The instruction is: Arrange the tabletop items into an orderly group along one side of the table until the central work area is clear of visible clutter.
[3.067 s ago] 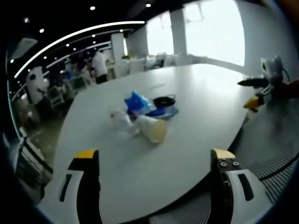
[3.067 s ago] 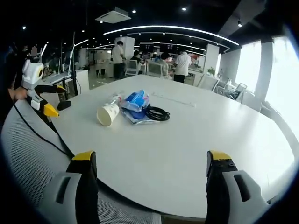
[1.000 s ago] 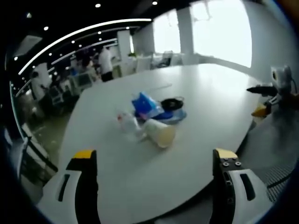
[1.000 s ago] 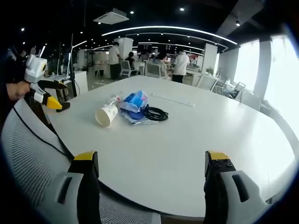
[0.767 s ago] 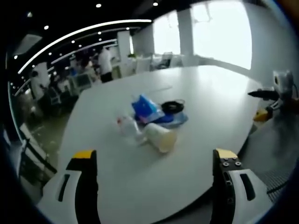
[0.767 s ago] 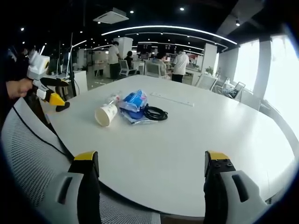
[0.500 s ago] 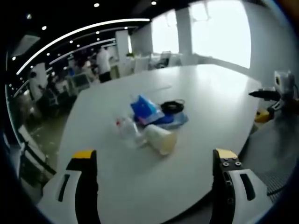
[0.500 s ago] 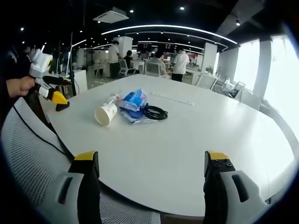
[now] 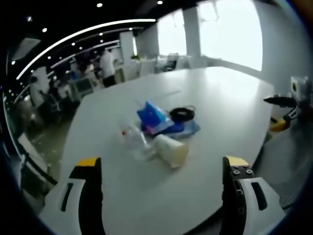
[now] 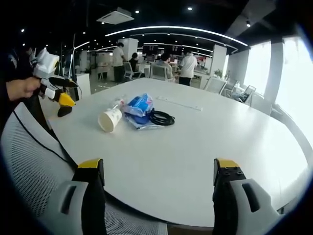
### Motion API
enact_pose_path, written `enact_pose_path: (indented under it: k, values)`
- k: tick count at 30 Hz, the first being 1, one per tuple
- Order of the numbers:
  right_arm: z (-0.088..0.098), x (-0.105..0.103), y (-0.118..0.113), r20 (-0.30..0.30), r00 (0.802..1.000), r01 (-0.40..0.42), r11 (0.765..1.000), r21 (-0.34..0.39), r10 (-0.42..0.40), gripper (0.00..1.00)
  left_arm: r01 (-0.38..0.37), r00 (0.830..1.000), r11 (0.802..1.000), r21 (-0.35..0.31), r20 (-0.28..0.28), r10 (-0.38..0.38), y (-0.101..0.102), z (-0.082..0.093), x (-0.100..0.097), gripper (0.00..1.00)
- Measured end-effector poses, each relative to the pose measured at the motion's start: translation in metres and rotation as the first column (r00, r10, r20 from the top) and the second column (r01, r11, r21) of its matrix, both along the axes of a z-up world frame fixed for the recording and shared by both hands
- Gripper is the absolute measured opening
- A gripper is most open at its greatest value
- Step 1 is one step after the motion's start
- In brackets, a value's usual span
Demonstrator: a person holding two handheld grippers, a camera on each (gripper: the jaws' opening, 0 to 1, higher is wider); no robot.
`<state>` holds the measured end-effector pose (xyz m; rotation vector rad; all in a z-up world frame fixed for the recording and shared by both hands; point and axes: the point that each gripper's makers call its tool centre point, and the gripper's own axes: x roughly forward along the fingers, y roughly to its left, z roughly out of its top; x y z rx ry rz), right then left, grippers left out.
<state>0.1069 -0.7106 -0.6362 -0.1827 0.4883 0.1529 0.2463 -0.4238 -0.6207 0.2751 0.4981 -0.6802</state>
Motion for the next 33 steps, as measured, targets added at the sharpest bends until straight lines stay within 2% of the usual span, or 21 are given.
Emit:
enact_pose_path:
  k: [16, 33]
  values:
    - [0.001, 0.0, -0.001, 0.008, 1.0, 0.008, 1.0, 0.006, -0.008, 0.92, -0.04, 0.999, 0.999, -0.003, 0.004, 0.04, -0.004, 0.001, 0.029, 0.99]
    - [0.001, 0.0, -0.002, 0.006, 1.0, 0.013, 1.0, 0.008, -0.013, 0.9, -0.035, 0.999, 0.999, 0.007, -0.014, 0.035, -0.014, -0.007, 0.051, 0.99]
